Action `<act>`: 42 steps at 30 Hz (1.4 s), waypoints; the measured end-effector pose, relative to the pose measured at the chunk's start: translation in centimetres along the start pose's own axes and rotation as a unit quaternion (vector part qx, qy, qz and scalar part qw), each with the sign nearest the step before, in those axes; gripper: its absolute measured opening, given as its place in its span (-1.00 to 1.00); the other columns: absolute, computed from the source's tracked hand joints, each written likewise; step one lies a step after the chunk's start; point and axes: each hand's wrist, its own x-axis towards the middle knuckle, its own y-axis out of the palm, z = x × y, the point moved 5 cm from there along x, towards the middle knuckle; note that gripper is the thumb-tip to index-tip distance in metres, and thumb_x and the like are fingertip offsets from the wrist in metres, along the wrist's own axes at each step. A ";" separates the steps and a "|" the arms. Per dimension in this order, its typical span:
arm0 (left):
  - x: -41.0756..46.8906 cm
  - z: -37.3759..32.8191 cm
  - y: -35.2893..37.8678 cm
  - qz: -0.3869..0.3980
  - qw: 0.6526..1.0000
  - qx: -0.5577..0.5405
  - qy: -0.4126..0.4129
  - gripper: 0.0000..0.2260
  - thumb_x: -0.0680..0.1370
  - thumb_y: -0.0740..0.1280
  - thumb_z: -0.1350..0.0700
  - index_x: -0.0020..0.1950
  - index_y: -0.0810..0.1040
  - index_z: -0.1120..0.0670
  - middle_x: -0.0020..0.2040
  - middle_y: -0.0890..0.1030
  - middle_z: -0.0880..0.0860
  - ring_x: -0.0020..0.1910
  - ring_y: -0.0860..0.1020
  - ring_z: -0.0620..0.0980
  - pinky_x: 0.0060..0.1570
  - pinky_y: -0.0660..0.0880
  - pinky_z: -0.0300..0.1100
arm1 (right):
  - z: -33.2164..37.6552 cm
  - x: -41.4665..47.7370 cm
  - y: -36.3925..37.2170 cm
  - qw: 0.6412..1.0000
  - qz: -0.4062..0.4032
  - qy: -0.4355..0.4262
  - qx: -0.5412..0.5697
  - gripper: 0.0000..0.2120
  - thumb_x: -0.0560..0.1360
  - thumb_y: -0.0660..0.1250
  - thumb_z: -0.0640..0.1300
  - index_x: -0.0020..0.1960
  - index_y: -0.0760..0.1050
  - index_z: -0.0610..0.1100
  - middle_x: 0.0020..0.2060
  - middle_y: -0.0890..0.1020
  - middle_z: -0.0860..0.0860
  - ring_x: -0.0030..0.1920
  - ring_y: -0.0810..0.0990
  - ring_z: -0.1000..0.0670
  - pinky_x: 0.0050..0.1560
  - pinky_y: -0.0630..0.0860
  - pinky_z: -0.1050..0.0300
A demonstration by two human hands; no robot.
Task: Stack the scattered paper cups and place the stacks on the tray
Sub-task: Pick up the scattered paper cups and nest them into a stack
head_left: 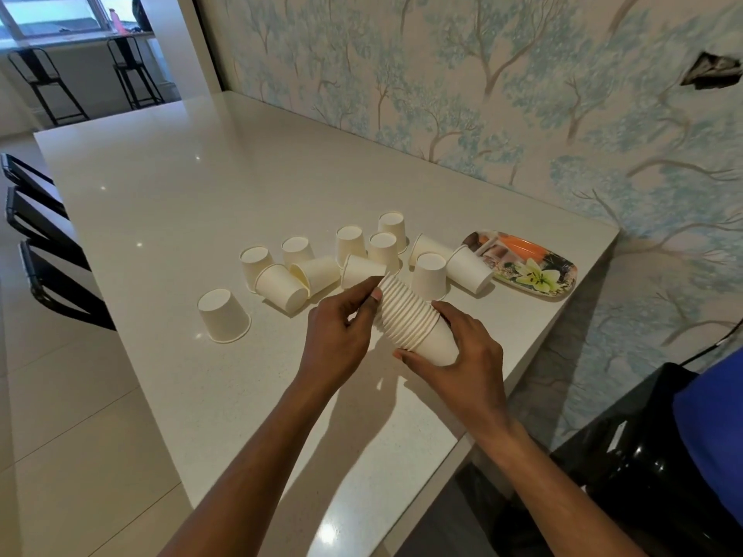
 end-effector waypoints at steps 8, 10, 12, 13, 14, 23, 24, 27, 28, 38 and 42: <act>0.0 0.9 -0.8 -0.048 0.998 -0.044 -0.027 -0.82 0.67 0.26 0.04 0.20 0.55 -0.22 0.04 0.58 -0.37 0.11 0.57 -0.27 0.22 0.58 -0.01 | 2.2 0.4 -1.1 0.996 0.034 0.031 0.072 -0.27 0.33 0.62 0.14 0.41 0.44 0.01 0.20 0.56 0.16 0.16 0.52 0.31 0.02 0.54 0.48; 0.0 1.3 -1.2 -0.059 0.996 -0.062 -0.036 -0.82 0.67 0.27 0.04 0.21 0.55 -0.21 0.04 0.58 -0.37 0.12 0.58 -0.25 0.22 0.59 0.04 | 2.5 0.6 -1.2 0.995 0.062 0.029 0.072 -0.27 0.34 0.65 0.04 0.41 0.40 0.04 0.21 0.49 0.23 0.19 0.44 0.40 0.00 0.46 0.57; 0.1 1.8 -1.5 -0.066 0.993 -0.089 -0.052 -0.81 0.66 0.28 0.03 0.24 0.56 -0.19 0.06 0.61 -0.31 0.12 0.59 -0.24 0.19 0.61 0.04 | 2.6 0.6 -1.1 0.993 0.097 0.024 0.061 -0.24 0.34 0.66 -0.01 0.38 0.31 0.16 0.24 0.42 0.24 0.22 0.42 0.37 -0.02 0.48 0.54; 0.2 2.0 -1.7 -0.068 0.991 -0.103 -0.060 -0.79 0.66 0.29 0.03 0.28 0.55 -0.17 0.08 0.62 -0.25 0.12 0.60 -0.22 0.17 0.62 0.02 | 2.7 0.5 -1.1 0.992 0.105 0.025 0.057 -0.23 0.33 0.66 -0.03 0.37 0.28 0.20 0.26 0.41 0.23 0.23 0.43 0.33 -0.03 0.50 0.49; 0.2 2.3 -1.8 -0.070 0.989 -0.114 -0.065 -0.76 0.65 0.30 0.02 0.31 0.52 -0.18 0.09 0.63 -0.20 0.11 0.60 -0.20 0.14 0.63 0.00 | 2.6 0.4 -1.2 0.992 0.107 0.030 0.062 -0.22 0.33 0.67 -0.04 0.36 0.27 0.21 0.26 0.42 0.22 0.24 0.45 0.28 -0.02 0.53 0.43; -0.6 3.3 -0.7 -0.018 0.968 -0.220 -0.117 -0.66 0.68 0.24 0.13 0.46 0.48 -0.02 0.35 0.53 -0.06 0.32 0.52 -0.01 0.15 0.61 -0.02 | 4.1 -0.5 -1.9 0.975 -0.056 0.062 0.204 -0.26 0.31 0.66 -0.12 0.36 0.36 0.06 0.27 0.49 0.24 0.31 0.54 0.17 0.08 0.65 0.20; -0.8 3.2 -0.3 -0.005 0.963 -0.237 -0.126 -0.66 0.68 0.24 0.12 0.46 0.48 0.00 0.35 0.54 -0.03 0.32 0.52 0.00 0.16 0.61 0.04 | 4.3 -0.6 -2.0 0.971 -0.074 0.065 0.217 -0.27 0.31 0.66 -0.15 0.35 0.37 0.05 0.28 0.50 0.22 0.32 0.54 0.18 0.08 0.65 0.20; -1.7 3.1 1.1 0.028 0.946 -0.280 -0.161 -0.66 0.67 0.27 0.03 0.44 0.48 0.01 0.33 0.56 0.02 0.28 0.55 0.04 0.14 0.62 0.08 | 4.4 -1.0 -2.4 0.962 -0.119 0.083 0.229 -0.30 0.32 0.64 -0.16 0.35 0.39 0.01 0.28 0.53 0.15 0.29 0.56 0.21 0.08 0.66 0.17; -2.0 3.1 1.7 0.038 0.940 -0.293 -0.172 -0.66 0.66 0.28 0.00 0.43 0.48 0.00 0.32 0.56 0.03 0.27 0.56 0.05 0.13 0.63 0.07 | 4.3 -1.1 -2.6 0.962 -0.129 0.088 0.226 -0.31 0.33 0.64 -0.15 0.37 0.41 -0.01 0.28 0.55 0.15 0.28 0.57 0.22 0.09 0.66 0.16; -2.7 2.4 7.7 0.167 0.907 -0.315 -0.221 -0.40 0.51 0.35 -0.26 0.45 0.45 0.02 0.31 0.57 0.07 0.26 0.59 0.08 0.19 0.60 0.02 | 1.2 -0.2 -4.1 0.957 -0.107 0.132 0.234 -0.24 0.37 0.61 -0.10 0.50 0.40 -0.03 0.32 0.61 0.06 0.25 0.63 0.18 0.12 0.65 0.18; -1.9 1.5 9.9 0.186 0.919 -0.276 -0.210 -0.25 0.42 0.34 -0.44 0.49 0.41 -0.05 0.37 0.56 0.02 0.32 0.56 0.02 0.28 0.55 0.04 | -0.8 0.7 -4.8 0.961 -0.075 0.135 0.229 -0.27 0.35 0.61 -0.04 0.45 0.40 0.05 0.29 0.61 0.11 0.26 0.62 0.18 0.05 0.62 0.31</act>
